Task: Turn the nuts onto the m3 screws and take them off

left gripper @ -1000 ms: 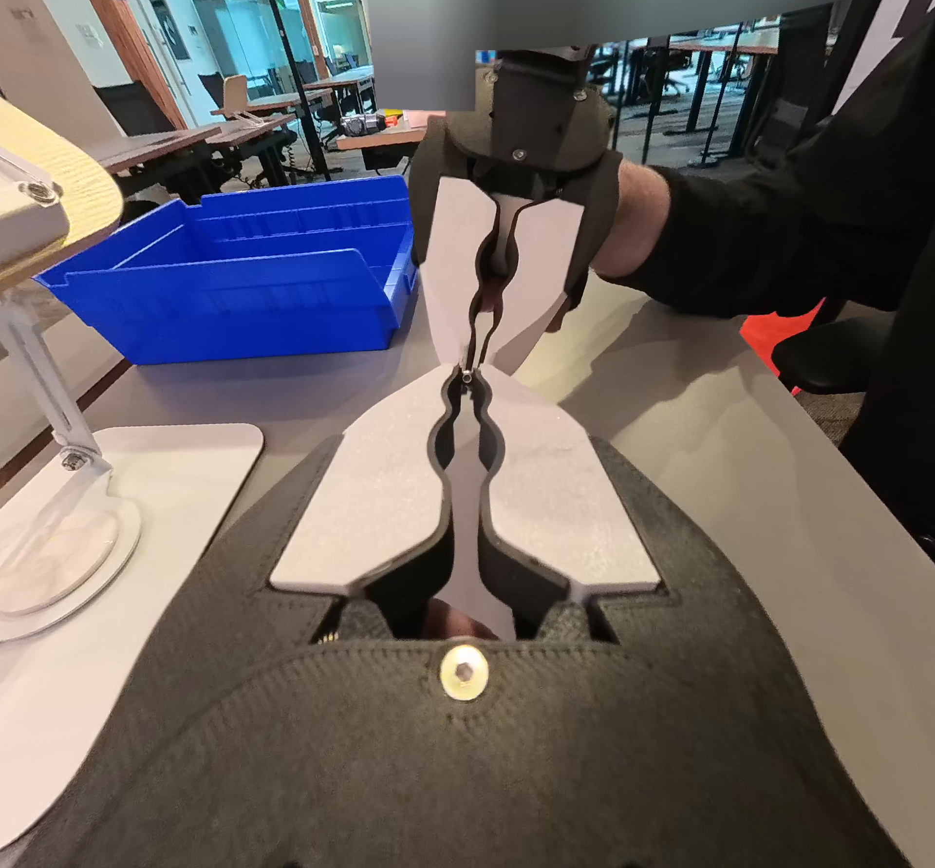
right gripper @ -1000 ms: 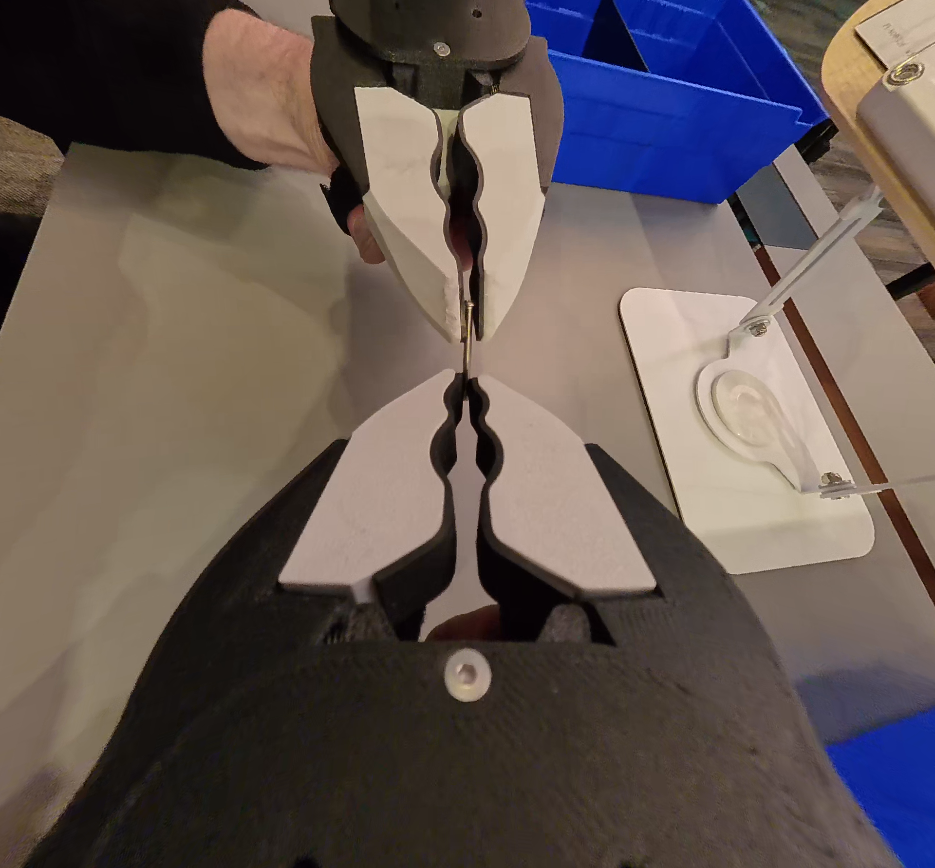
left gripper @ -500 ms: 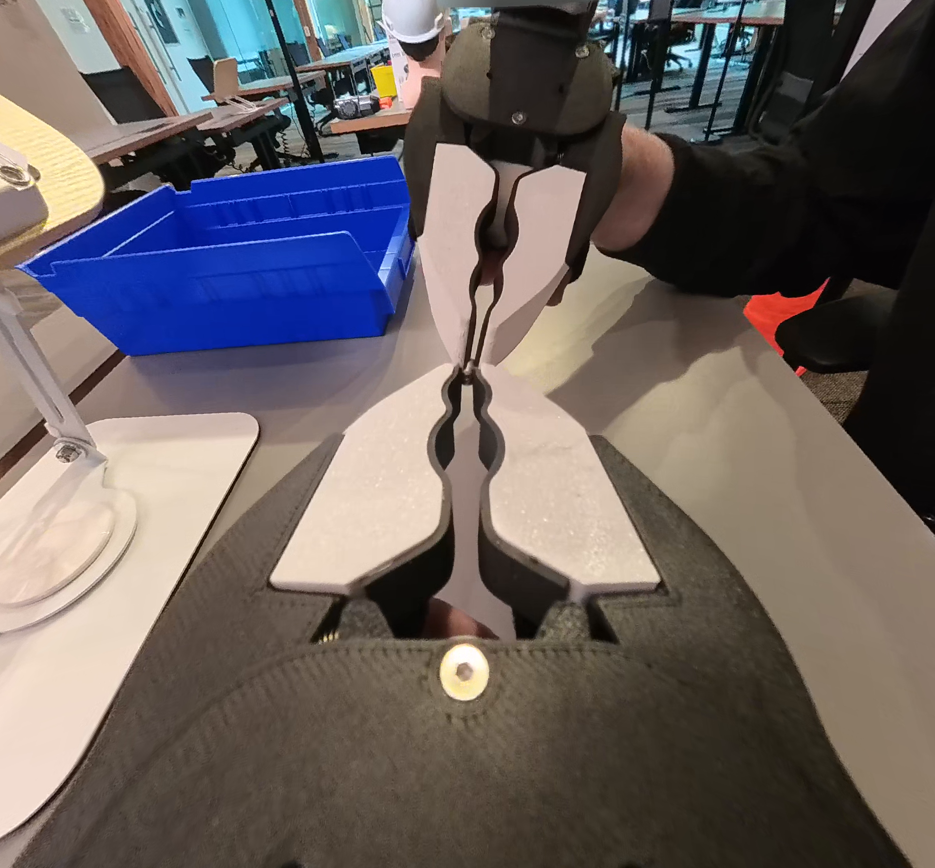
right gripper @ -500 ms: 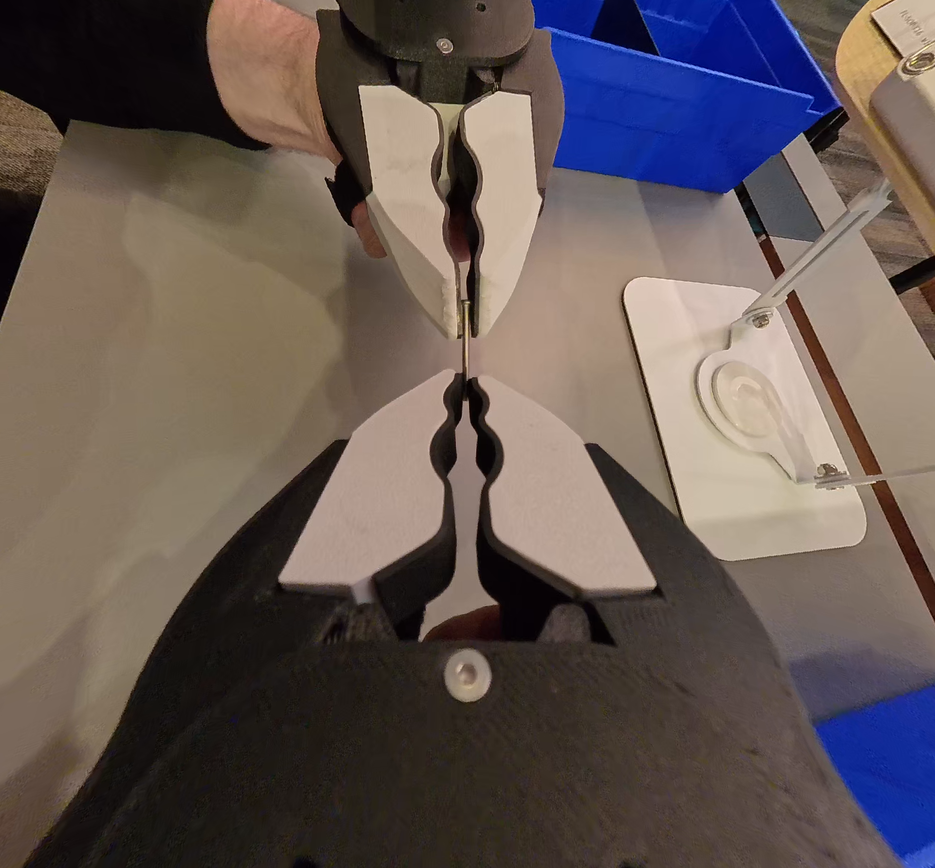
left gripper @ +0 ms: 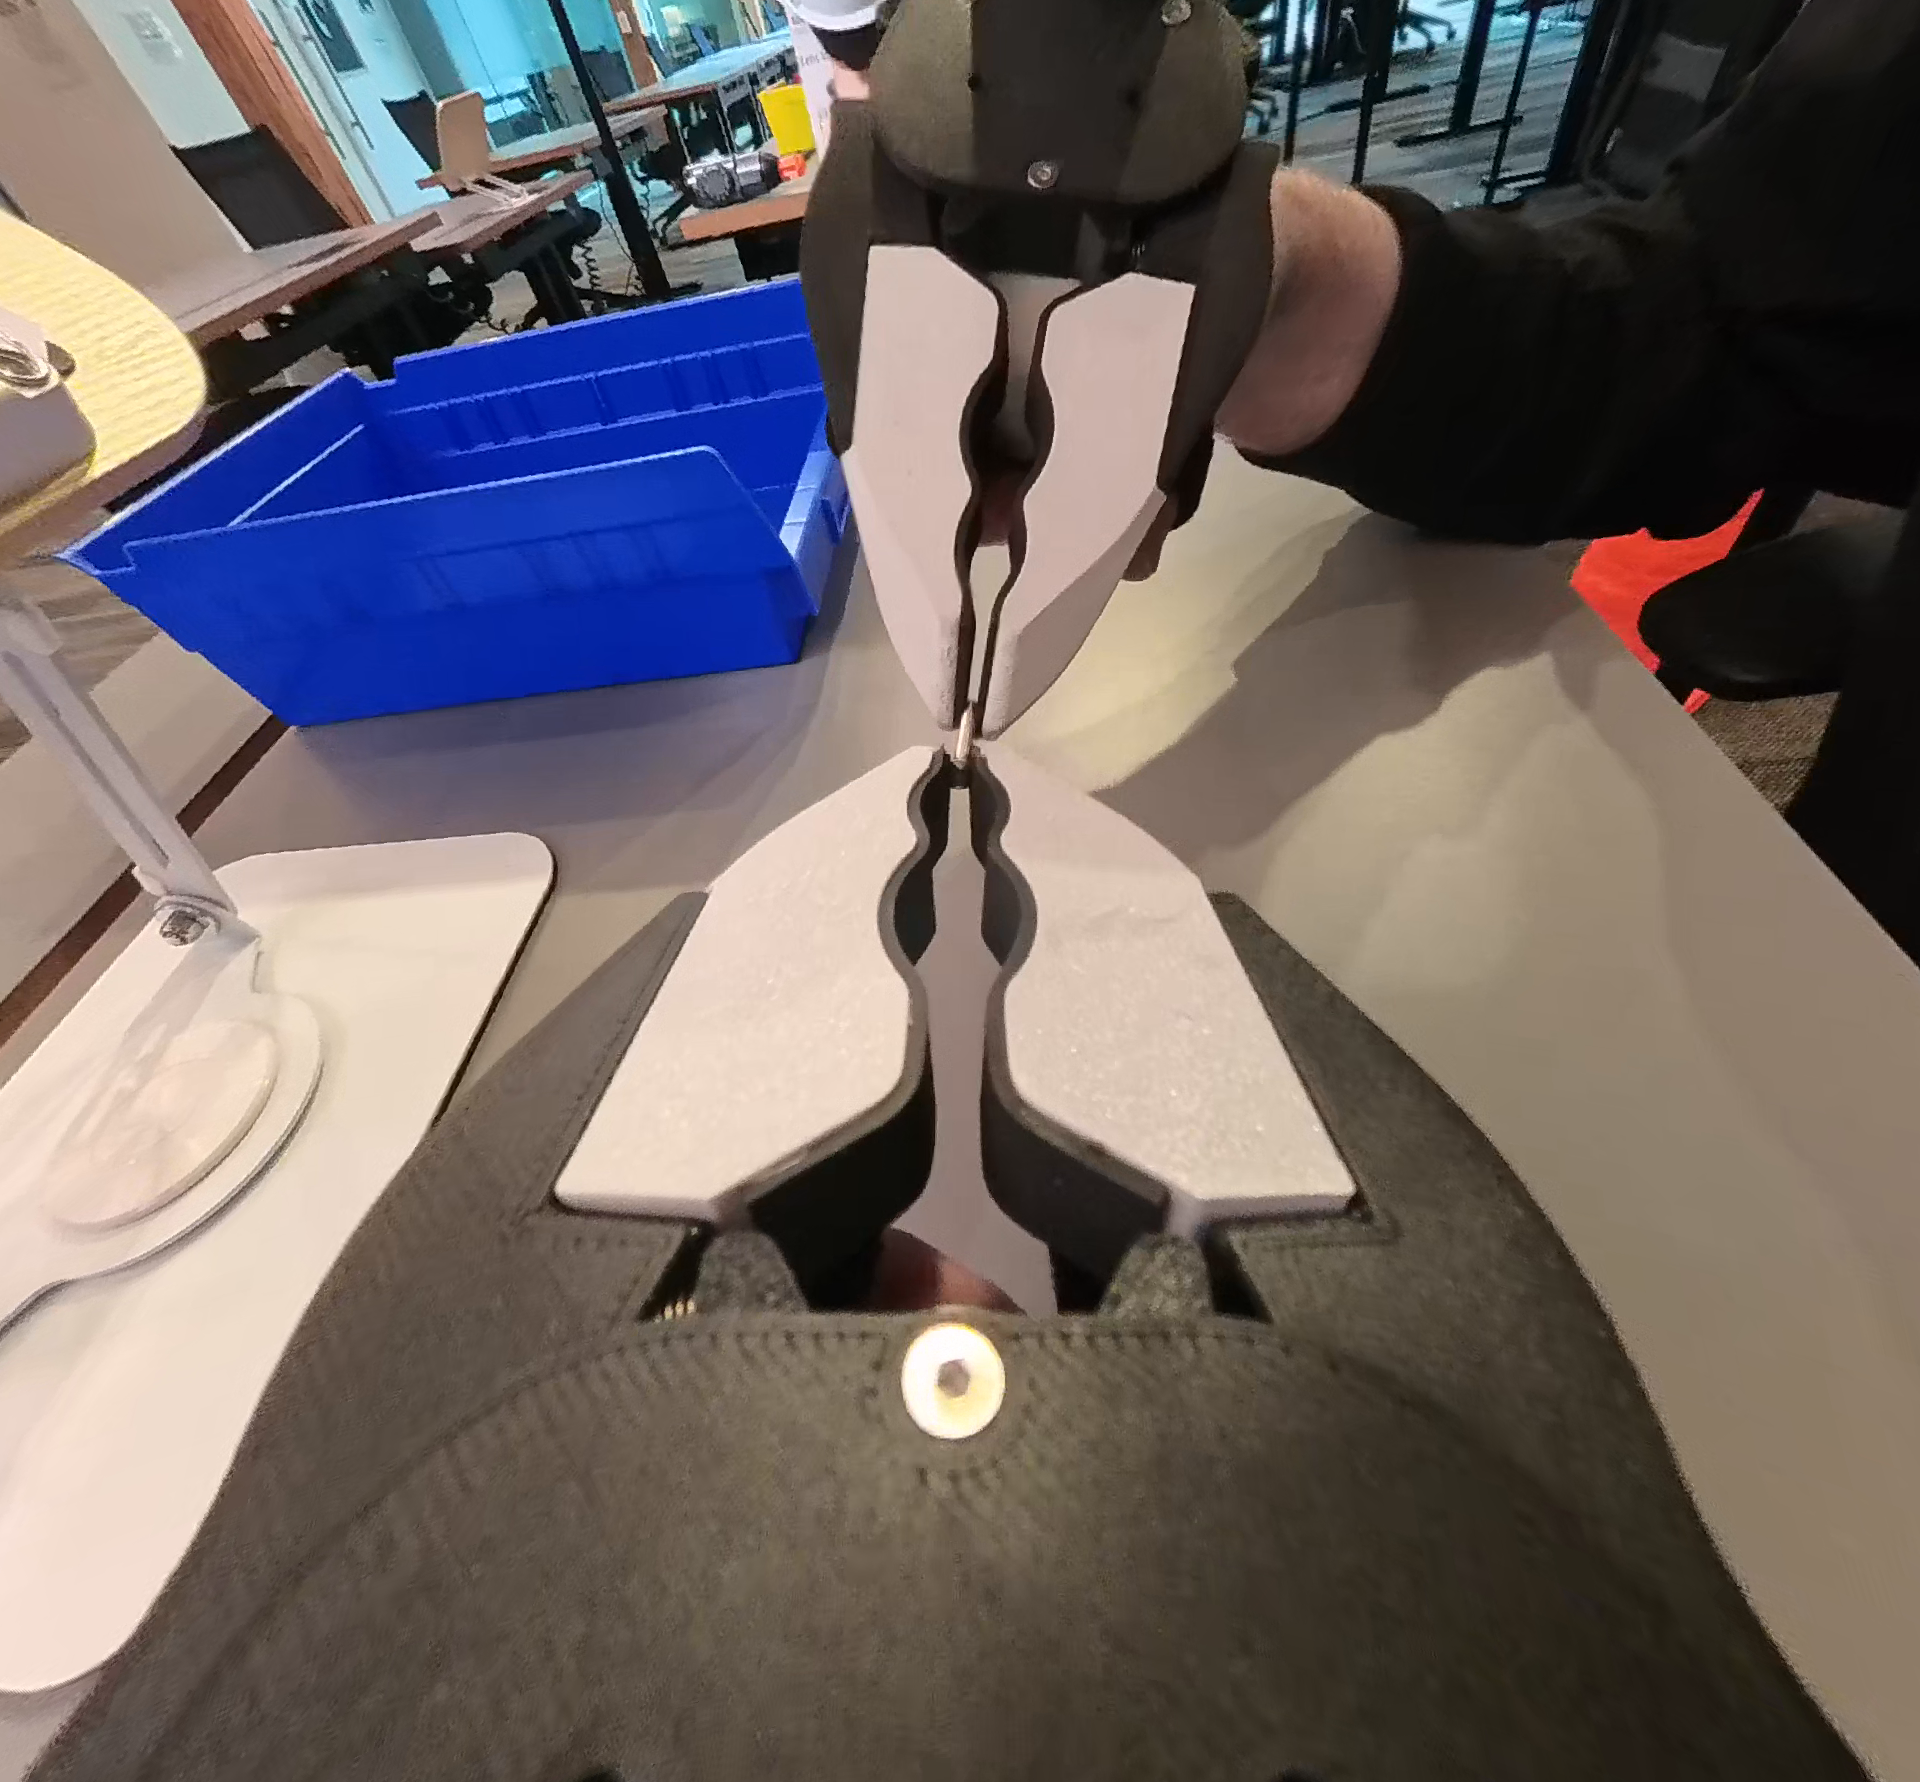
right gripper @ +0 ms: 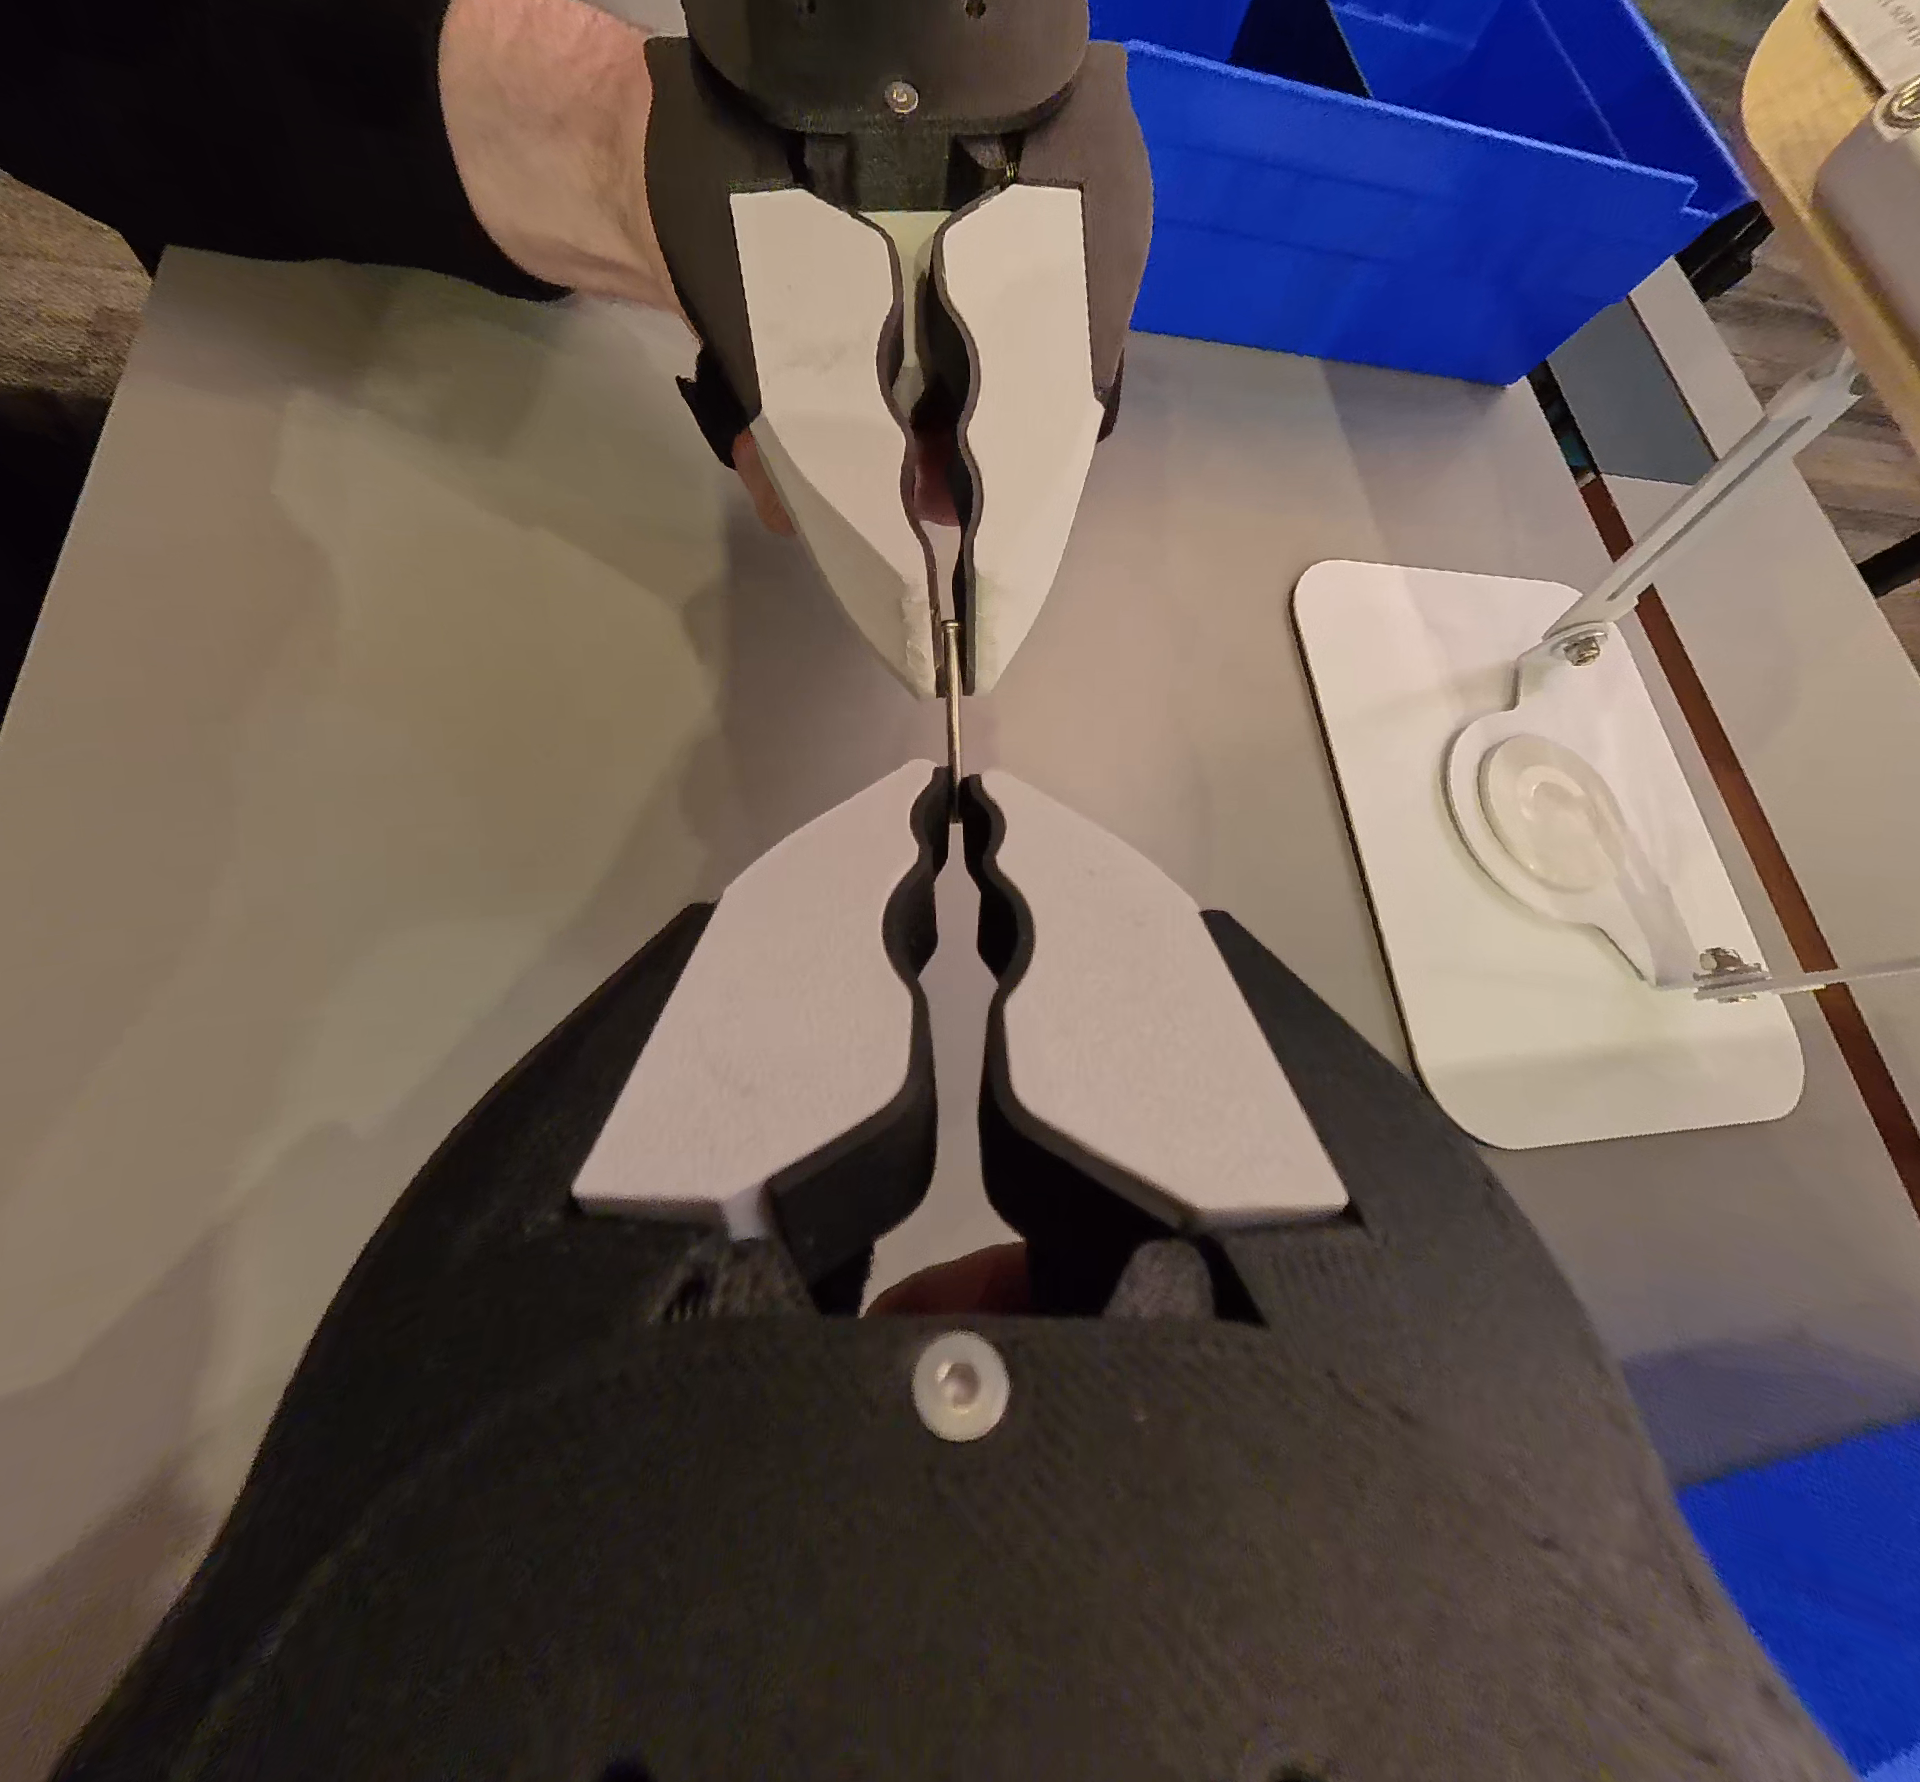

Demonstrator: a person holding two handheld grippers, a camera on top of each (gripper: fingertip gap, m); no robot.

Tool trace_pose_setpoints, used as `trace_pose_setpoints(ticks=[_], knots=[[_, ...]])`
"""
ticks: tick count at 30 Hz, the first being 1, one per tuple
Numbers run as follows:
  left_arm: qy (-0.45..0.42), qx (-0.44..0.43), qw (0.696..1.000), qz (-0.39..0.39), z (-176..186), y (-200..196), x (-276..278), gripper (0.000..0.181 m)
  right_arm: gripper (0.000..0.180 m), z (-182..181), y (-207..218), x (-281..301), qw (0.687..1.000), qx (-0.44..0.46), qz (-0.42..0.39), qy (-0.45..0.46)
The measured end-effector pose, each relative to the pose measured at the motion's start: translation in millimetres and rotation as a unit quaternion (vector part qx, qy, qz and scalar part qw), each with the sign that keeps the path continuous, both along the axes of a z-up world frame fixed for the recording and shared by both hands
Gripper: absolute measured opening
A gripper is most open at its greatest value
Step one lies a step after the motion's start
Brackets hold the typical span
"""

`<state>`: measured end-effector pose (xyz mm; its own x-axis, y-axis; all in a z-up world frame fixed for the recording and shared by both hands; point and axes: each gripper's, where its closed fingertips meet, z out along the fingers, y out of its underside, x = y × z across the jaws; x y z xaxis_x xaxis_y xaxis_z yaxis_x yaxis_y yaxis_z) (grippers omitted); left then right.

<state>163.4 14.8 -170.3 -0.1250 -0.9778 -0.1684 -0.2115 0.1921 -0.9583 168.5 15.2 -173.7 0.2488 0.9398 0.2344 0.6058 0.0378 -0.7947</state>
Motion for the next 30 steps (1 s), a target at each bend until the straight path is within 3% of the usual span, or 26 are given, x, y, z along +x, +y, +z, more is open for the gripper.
trace_pose_setpoints(ticks=[12, 16, 18, 30], knots=[[-0.021, -0.011, 1.000, 0.001, 3.3, 1.9, -1.2, 0.003, 0.004, 3.3, 2.2, -2.5, 1.000, -0.005, -0.001, 0.029], [-0.030, -0.017, 0.999, 0.007, 6.5, 3.8, -3.3, 0.003, 0.025, 8.7, 5.8, 3.9, 0.999, -0.007, -0.009, 0.050], [-0.036, -0.021, 0.999, 0.012, 8.0, 5.4, -6.9, 0.003, 0.025, 8.3, 5.8, 9.8, 0.998, -0.017, -0.011, 0.055], [-0.066, -0.041, 0.995, 0.062, 15.5, 19.5, -47.2, 0.003, 0.024, -78.6, -19.6, -6.4, 0.988, -0.124, 0.061, -0.065]])
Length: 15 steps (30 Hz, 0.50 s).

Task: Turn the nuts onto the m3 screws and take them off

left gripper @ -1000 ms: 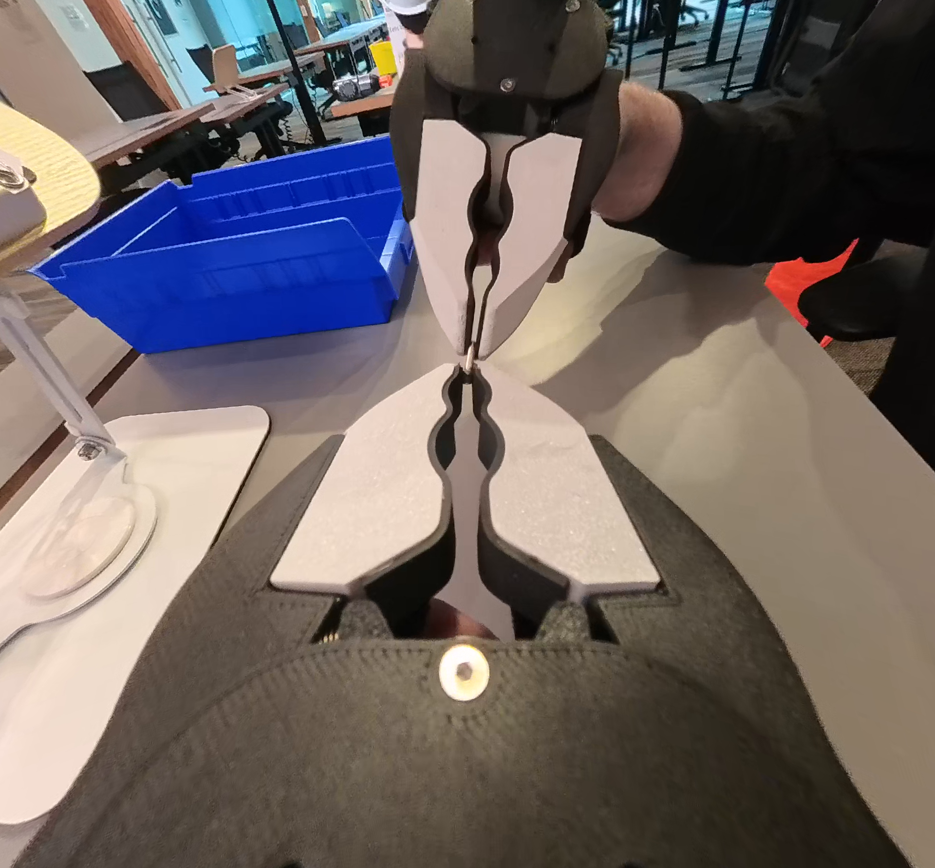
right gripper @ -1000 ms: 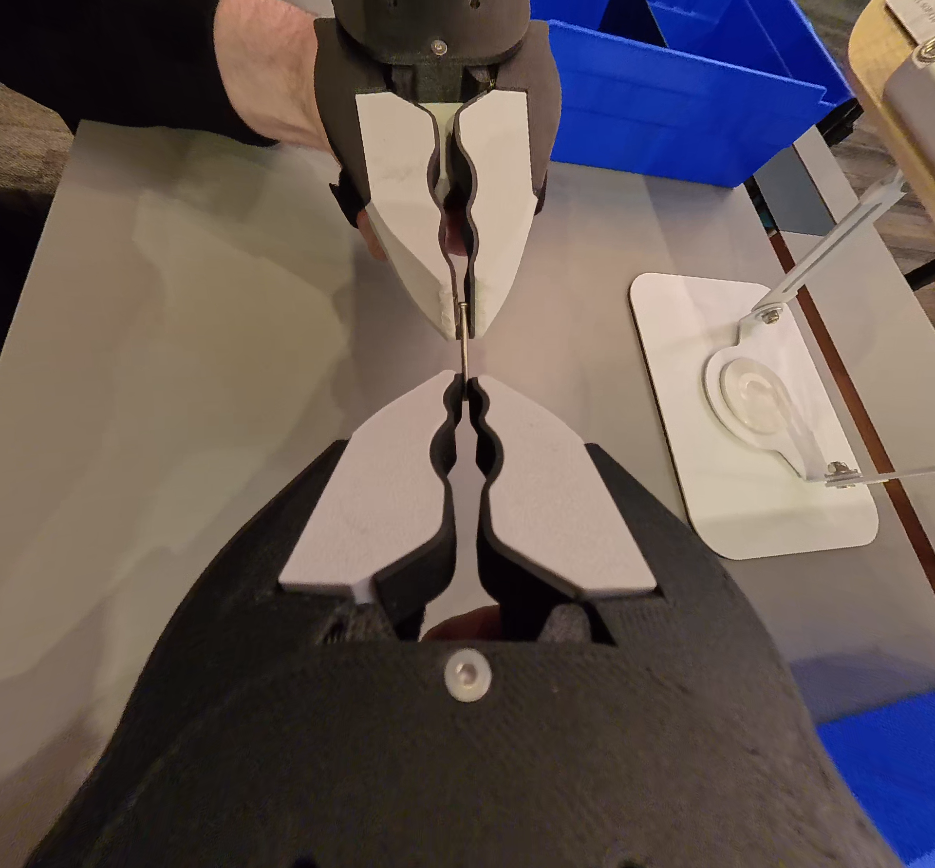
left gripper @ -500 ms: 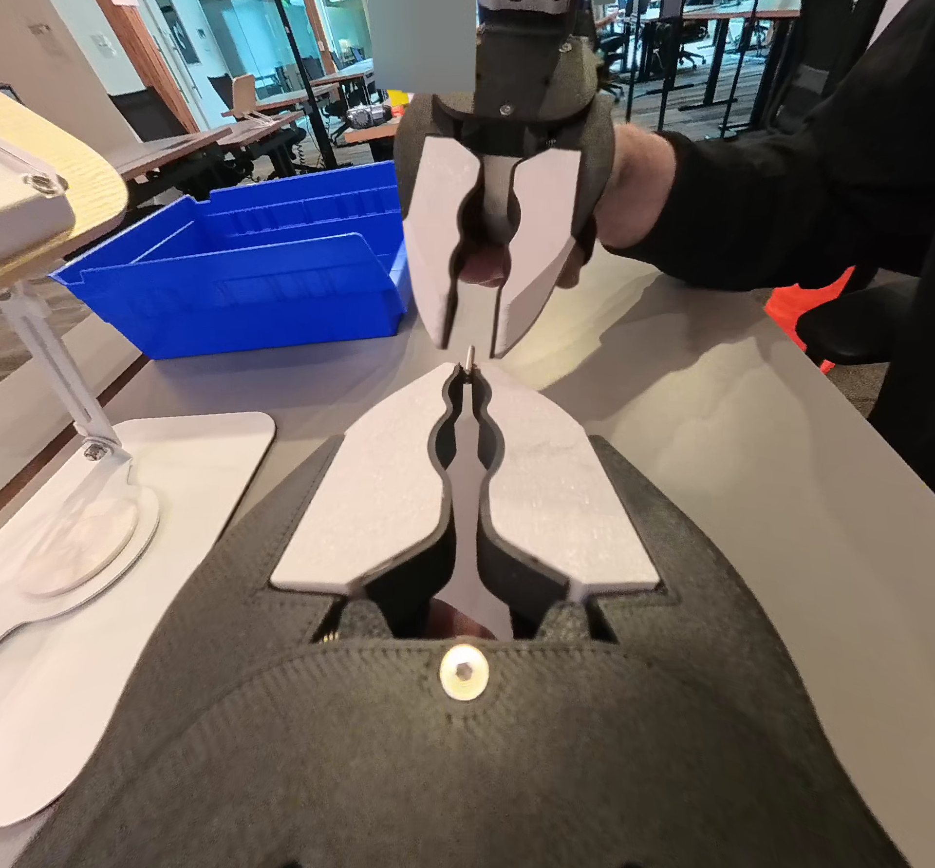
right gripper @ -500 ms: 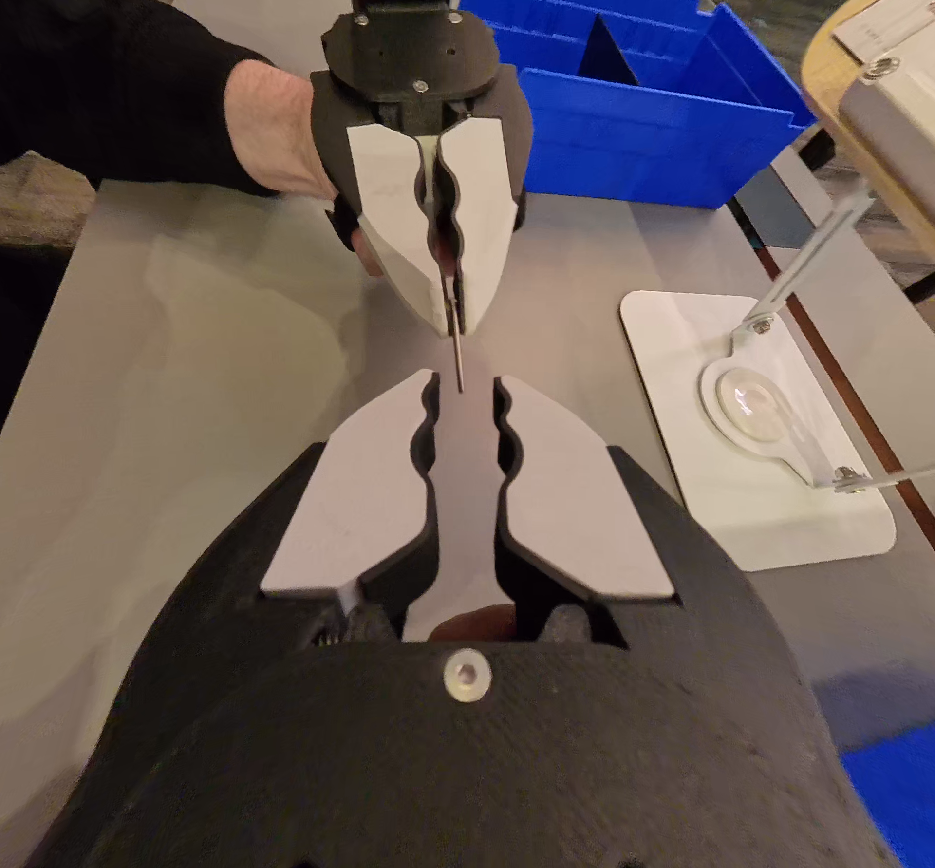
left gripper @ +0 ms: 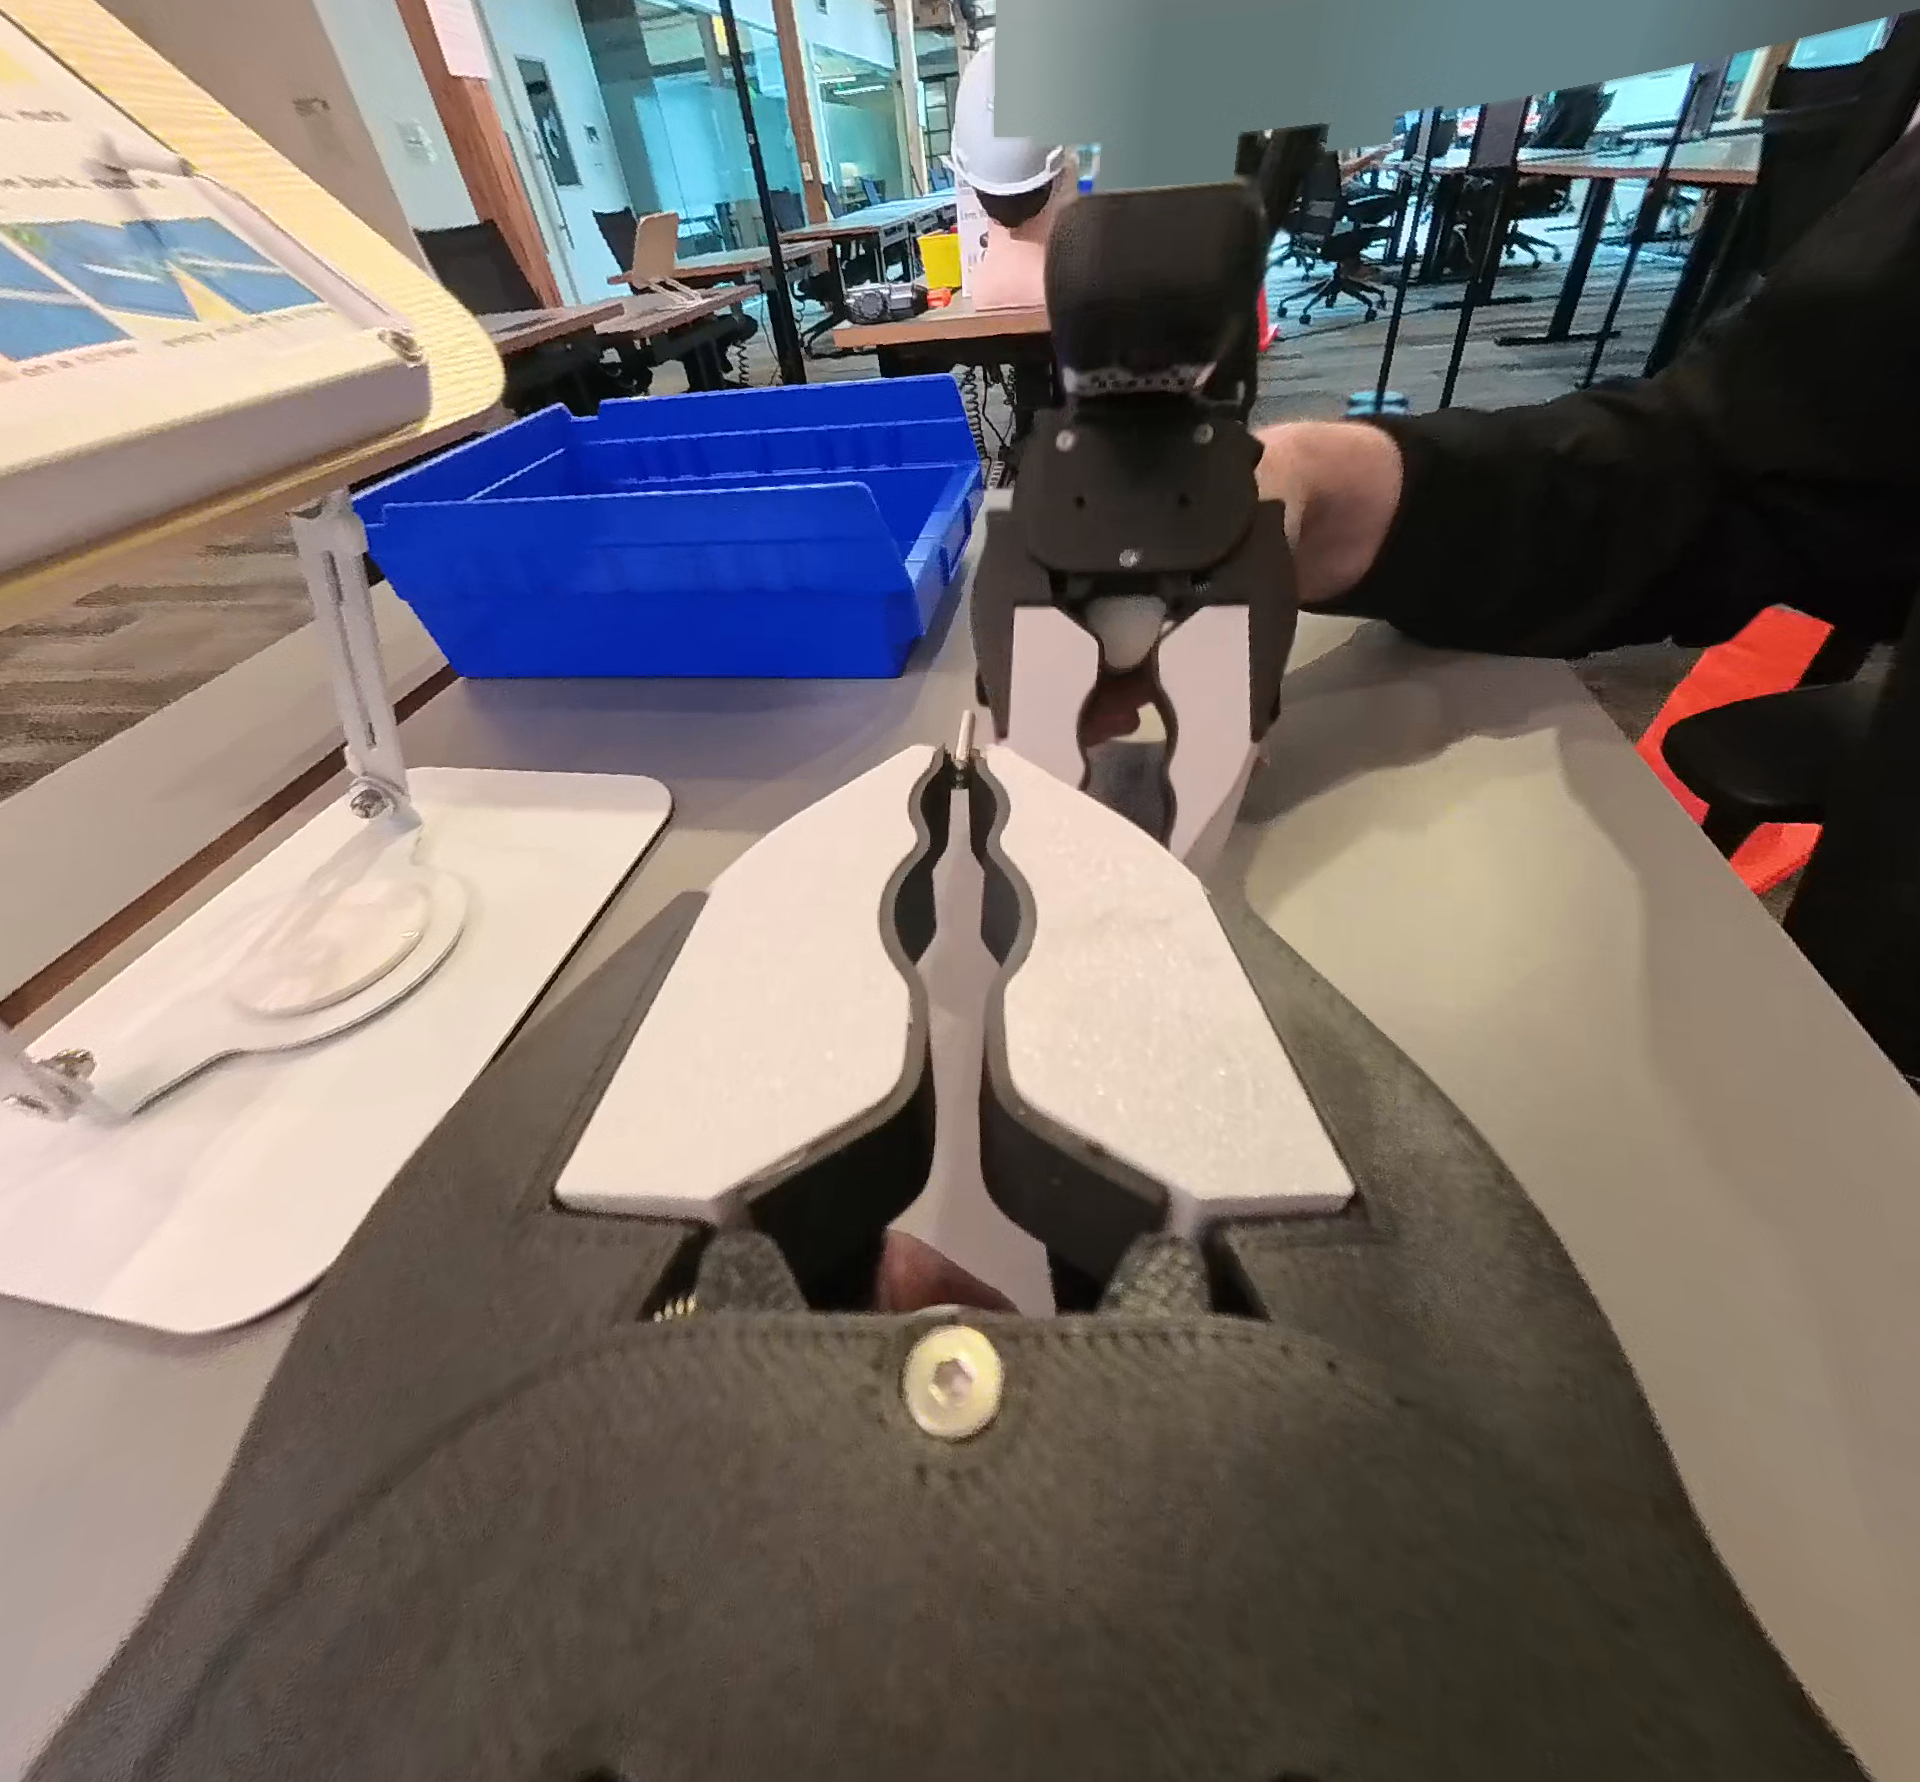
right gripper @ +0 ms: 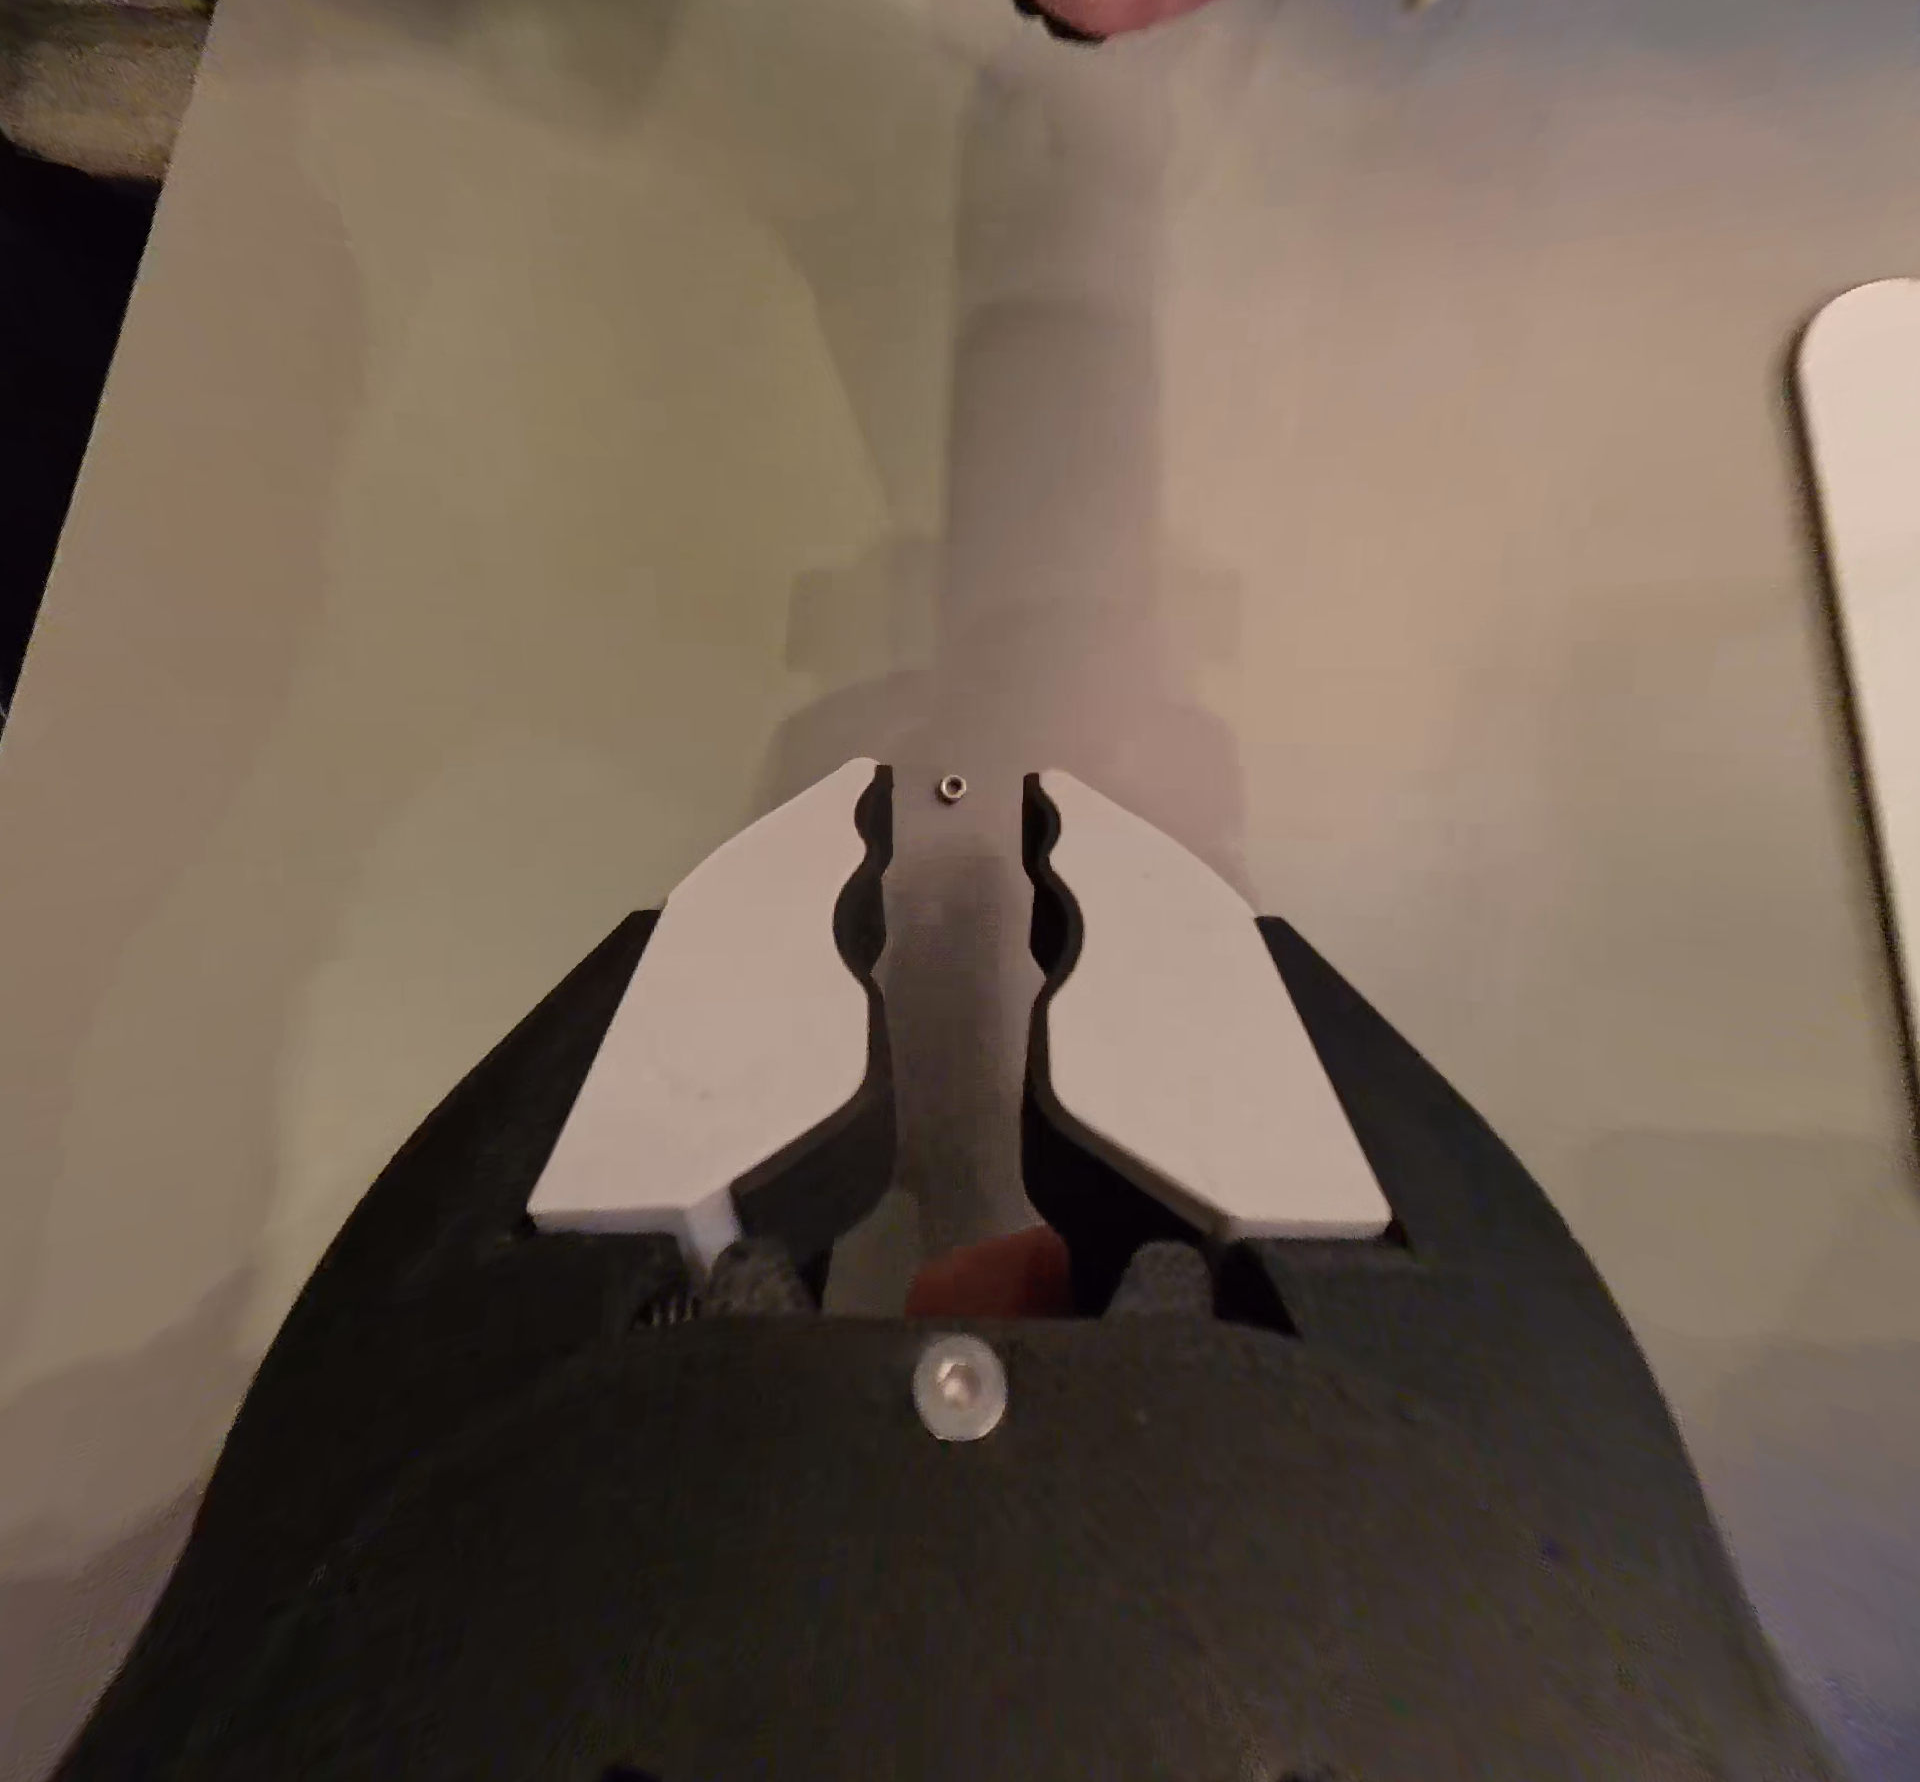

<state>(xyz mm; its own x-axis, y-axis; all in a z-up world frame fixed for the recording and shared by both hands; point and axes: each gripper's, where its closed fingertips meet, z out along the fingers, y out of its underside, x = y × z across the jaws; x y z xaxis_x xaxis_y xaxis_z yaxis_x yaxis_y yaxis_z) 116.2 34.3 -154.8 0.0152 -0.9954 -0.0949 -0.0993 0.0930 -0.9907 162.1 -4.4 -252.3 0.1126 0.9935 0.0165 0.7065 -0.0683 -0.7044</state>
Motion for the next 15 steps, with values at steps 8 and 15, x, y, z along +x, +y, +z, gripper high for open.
trace_pose_setpoints(ticks=[8, 15], knots=[[-0.005, 0.001, 1.000, 0.008, 1.7, 2.3, -13.8, 0.002, 0.012, -20.4, 2.4, -6.4, 0.999, -0.013, -0.003, -0.038], [-0.010, 0.001, 1.000, 0.009, 3.3, 3.5, -17.7, 0.003, 0.014, -20.0, 0.7, -5.3, 0.999, -0.034, -0.007, -0.033]])
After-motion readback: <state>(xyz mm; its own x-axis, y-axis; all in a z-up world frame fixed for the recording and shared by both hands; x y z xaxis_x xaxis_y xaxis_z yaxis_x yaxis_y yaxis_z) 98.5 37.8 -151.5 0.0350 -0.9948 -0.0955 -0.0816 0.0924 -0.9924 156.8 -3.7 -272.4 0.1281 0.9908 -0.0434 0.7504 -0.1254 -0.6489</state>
